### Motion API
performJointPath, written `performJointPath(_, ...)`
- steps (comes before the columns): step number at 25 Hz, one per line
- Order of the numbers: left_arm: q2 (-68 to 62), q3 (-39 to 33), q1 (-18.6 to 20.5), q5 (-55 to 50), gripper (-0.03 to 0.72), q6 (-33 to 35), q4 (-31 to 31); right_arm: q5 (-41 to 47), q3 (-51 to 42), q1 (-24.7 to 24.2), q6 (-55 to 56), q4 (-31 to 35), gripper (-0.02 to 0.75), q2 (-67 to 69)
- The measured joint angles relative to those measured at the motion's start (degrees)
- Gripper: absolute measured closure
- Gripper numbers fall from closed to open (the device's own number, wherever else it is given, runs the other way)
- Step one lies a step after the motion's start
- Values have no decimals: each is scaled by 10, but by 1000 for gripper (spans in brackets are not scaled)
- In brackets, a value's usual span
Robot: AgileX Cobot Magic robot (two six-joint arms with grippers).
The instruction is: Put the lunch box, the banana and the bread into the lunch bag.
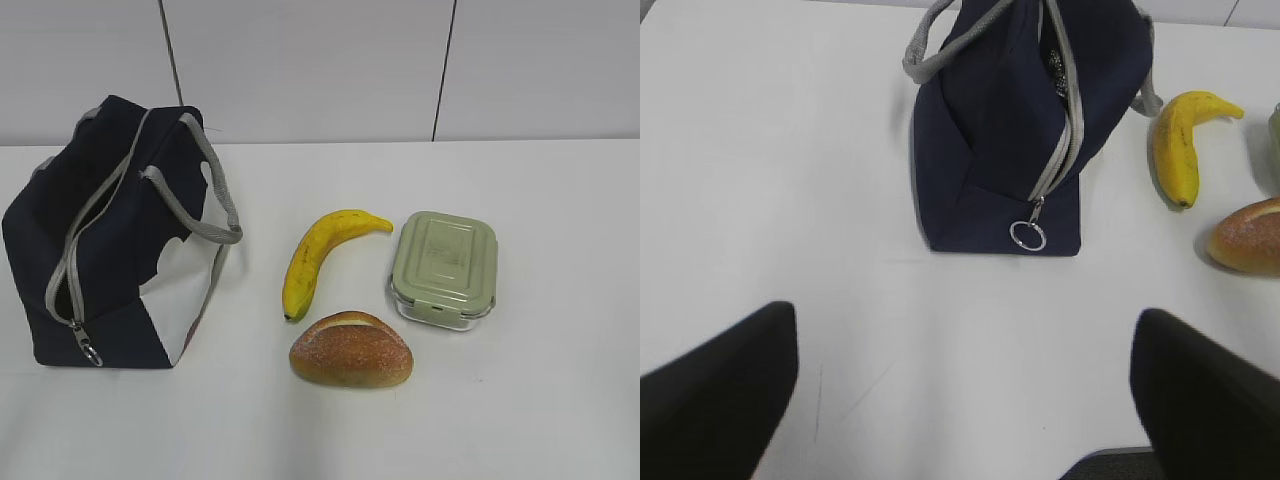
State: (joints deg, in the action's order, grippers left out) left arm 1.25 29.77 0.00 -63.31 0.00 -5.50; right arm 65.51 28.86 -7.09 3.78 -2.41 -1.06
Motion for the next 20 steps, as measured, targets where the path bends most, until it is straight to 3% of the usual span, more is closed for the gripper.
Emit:
performJointPath(11,0,0,0,0,49,0,0,0,0,0,0,0,195,0)
performJointPath(20,-2,0,0,0,139,0,-2,0,0,0,0,0,194,0)
